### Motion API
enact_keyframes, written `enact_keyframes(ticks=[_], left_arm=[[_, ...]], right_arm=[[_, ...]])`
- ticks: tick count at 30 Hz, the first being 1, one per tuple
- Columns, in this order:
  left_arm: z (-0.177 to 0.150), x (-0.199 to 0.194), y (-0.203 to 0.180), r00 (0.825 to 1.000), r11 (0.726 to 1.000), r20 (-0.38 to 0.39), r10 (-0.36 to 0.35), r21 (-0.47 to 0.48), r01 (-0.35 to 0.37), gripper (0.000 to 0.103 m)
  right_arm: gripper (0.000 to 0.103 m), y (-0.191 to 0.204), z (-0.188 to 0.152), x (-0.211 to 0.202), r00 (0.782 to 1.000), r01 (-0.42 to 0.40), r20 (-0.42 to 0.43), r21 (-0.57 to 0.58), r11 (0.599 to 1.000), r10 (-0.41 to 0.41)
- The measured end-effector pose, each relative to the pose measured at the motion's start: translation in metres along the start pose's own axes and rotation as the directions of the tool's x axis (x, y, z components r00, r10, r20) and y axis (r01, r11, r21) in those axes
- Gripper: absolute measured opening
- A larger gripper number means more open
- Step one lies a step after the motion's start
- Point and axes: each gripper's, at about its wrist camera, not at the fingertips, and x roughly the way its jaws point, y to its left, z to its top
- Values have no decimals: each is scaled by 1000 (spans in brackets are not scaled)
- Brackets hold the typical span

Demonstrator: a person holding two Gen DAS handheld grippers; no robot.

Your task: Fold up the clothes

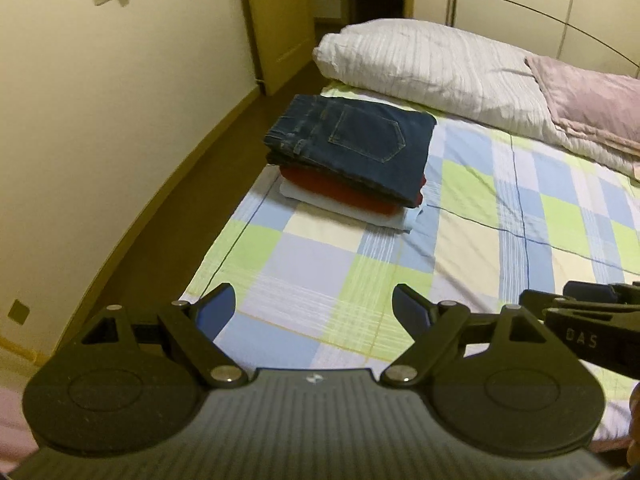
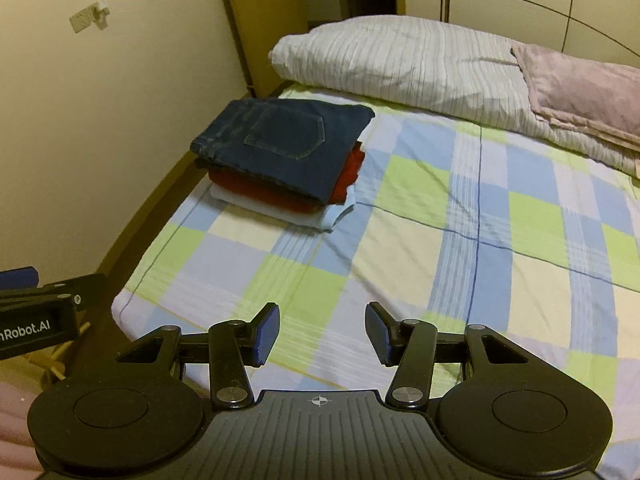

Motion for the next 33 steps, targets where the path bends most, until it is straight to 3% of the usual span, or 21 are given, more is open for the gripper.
enact_keyframes(ticks=[14, 33], left_arm=[[43, 58, 37, 995, 993, -48, -86, 75, 90, 83], [59, 103, 76, 984, 977, -94, -154, 132, 165, 83]], right_arm=[[51, 29, 36, 47, 995, 87, -61, 88, 992, -82], [51, 67, 51, 90, 985, 134, -130, 153, 979, -115]])
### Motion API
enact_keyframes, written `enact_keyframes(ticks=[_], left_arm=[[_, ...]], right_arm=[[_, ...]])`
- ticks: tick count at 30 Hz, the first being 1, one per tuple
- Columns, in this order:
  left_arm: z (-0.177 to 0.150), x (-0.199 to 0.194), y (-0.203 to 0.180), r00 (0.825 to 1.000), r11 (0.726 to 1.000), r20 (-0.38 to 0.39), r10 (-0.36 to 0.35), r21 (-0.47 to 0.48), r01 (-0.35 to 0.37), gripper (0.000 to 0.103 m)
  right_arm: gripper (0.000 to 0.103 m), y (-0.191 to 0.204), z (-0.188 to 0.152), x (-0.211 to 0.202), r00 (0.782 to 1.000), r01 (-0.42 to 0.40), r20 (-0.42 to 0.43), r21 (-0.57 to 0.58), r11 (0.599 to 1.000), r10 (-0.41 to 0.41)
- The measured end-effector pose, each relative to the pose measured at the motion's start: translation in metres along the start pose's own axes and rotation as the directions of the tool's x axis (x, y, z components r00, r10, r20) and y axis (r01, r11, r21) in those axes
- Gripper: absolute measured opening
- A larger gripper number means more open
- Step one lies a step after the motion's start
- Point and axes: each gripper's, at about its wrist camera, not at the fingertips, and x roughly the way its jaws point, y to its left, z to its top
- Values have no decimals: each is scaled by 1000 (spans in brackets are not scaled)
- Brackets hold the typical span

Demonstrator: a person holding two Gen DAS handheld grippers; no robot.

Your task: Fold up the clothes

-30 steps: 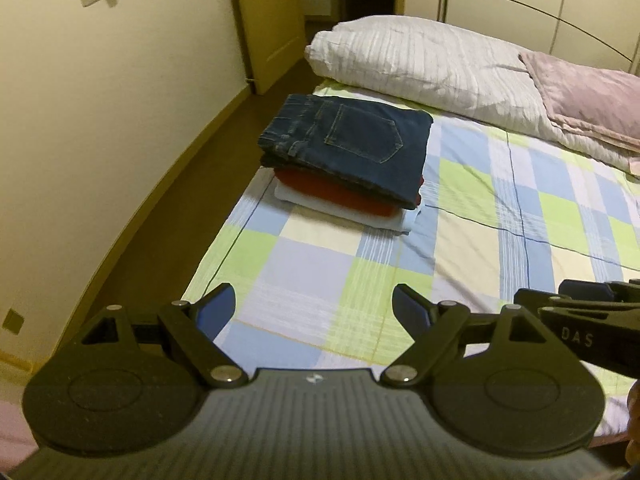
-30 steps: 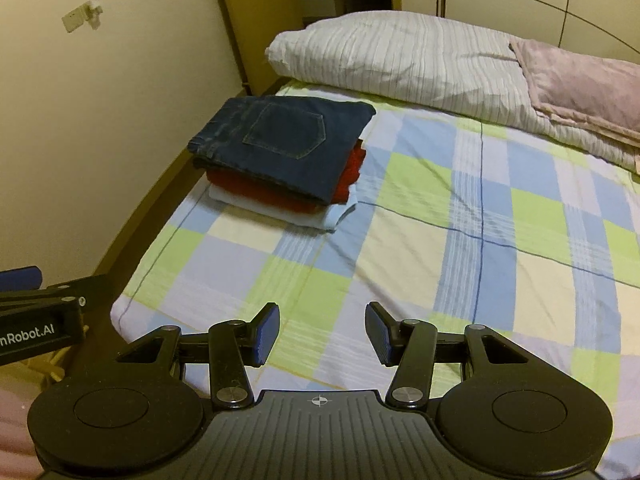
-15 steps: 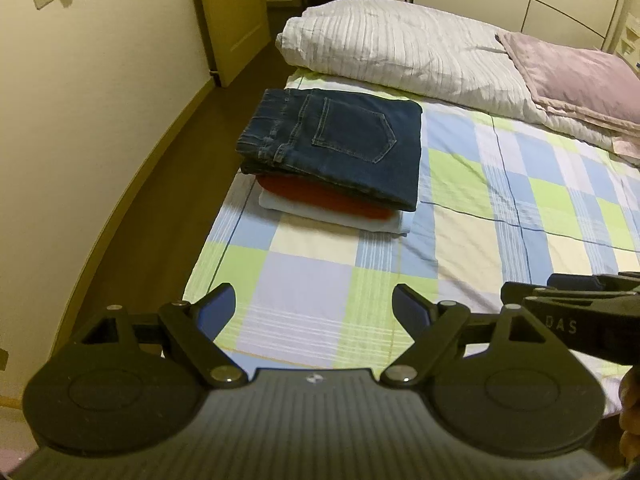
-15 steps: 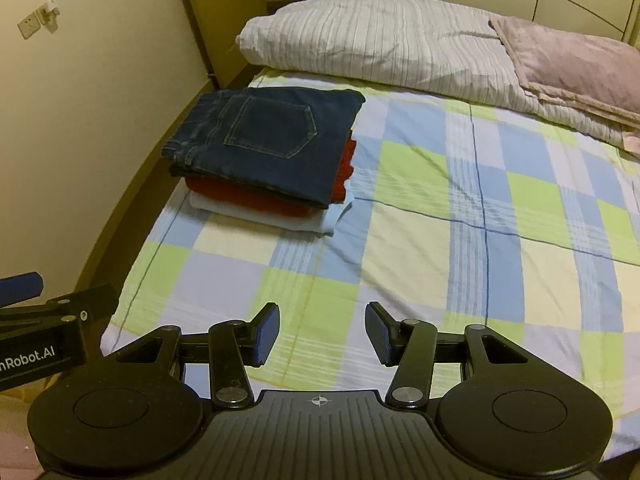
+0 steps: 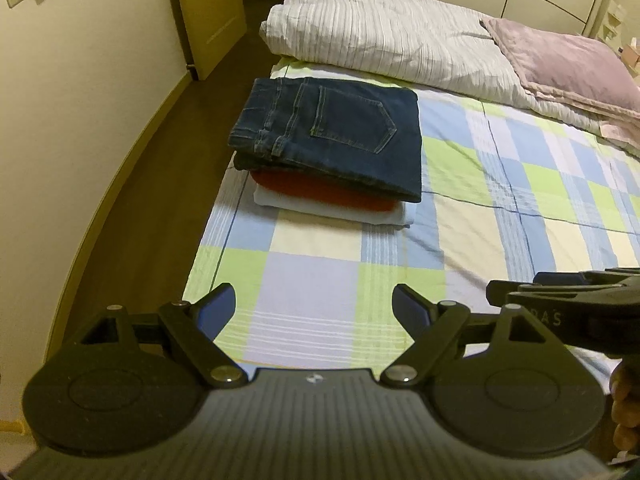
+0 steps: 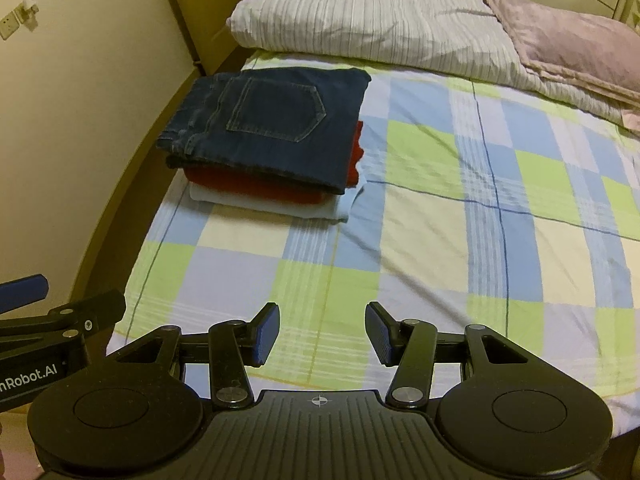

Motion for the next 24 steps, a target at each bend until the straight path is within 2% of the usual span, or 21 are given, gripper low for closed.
enact_keyframes(ticks=[10, 24], left_arm=[[7, 20, 10, 1000, 1000, -17, -8, 22, 9, 83], [19, 43, 33, 1000, 1000, -24, -6, -3, 6, 83]], right_arm=[[51, 12, 11, 19, 1000, 5, -16, 20, 1000, -5], [51, 29, 30, 44, 1000, 1, -25, 3, 1000, -1]])
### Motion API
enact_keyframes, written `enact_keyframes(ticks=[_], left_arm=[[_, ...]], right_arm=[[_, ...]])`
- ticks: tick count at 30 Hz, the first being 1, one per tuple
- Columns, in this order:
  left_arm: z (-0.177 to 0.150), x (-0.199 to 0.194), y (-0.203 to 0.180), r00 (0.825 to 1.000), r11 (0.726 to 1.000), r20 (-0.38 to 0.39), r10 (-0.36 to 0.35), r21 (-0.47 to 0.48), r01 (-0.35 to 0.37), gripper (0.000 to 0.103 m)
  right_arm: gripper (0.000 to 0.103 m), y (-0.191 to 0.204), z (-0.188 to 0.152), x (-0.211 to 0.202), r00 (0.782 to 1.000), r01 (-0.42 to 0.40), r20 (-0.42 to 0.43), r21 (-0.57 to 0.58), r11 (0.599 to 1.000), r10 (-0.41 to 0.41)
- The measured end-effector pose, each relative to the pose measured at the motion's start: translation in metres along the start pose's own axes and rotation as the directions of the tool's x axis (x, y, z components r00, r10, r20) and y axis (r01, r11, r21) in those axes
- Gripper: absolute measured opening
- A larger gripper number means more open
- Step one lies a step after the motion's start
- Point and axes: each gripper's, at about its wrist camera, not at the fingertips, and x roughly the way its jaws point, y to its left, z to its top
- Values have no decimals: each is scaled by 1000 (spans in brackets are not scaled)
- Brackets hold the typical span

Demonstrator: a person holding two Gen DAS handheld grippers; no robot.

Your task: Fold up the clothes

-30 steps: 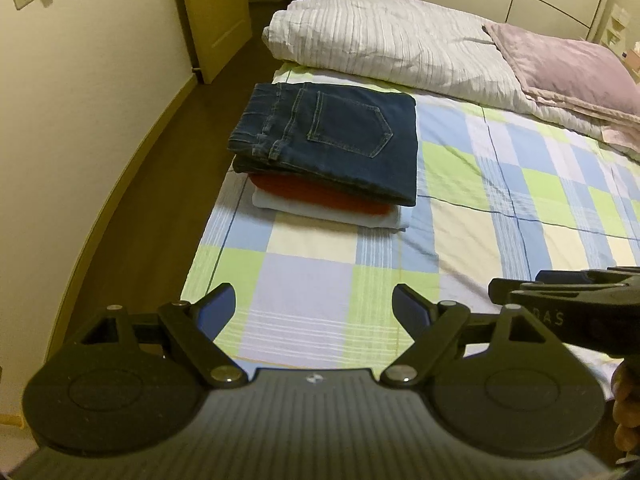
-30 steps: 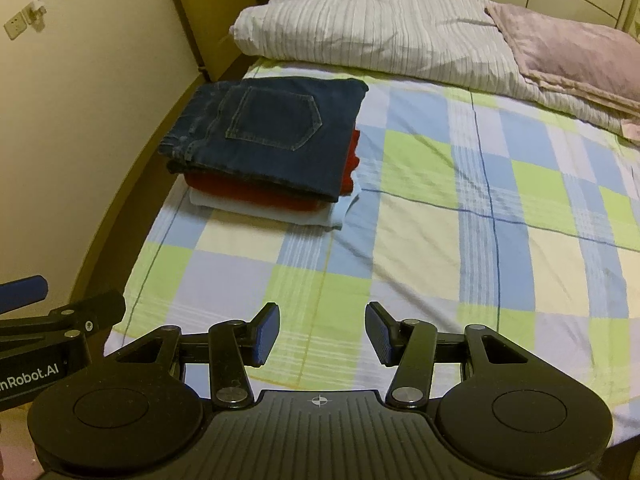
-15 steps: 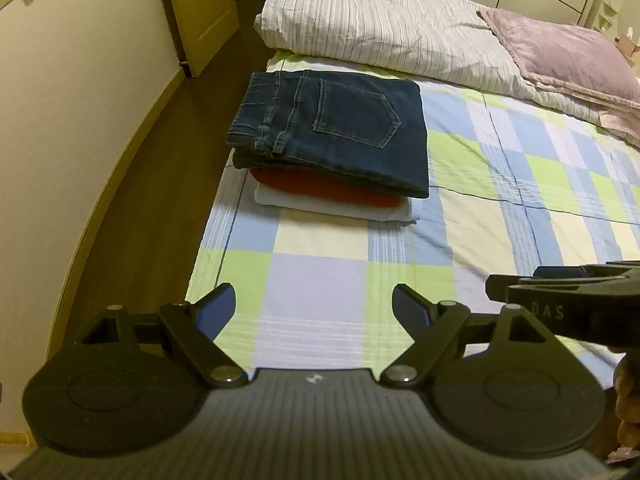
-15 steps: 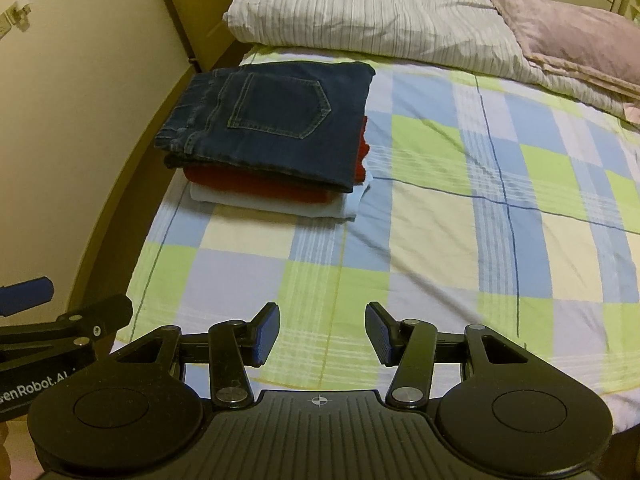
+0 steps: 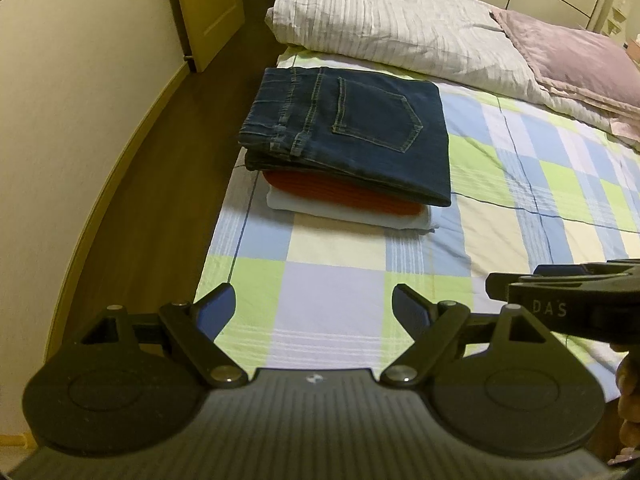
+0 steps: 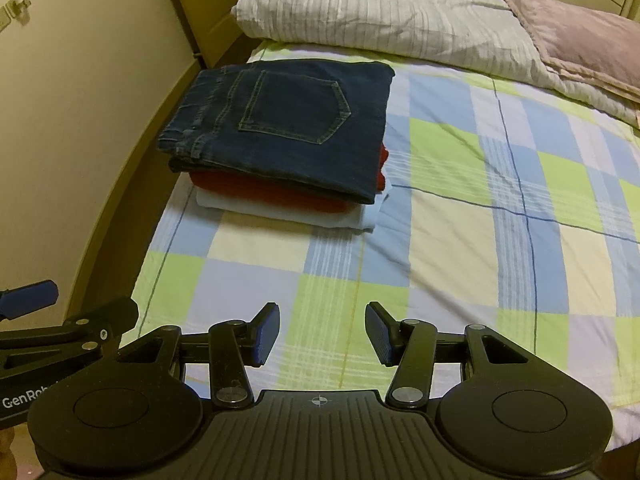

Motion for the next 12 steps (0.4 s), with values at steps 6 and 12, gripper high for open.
enact_keyframes(ticks=[6, 12], left_arm=[[4, 0, 6, 999, 1000, 38, 3, -5, -3, 83], [6, -3, 9, 998, 1000, 57, 13, -3, -12, 83]], right_arm=[[51, 5, 5, 3, 1000, 6, 11, -2, 1000, -6], [51, 9, 7, 0, 1000, 10, 21, -8, 1000, -10]])
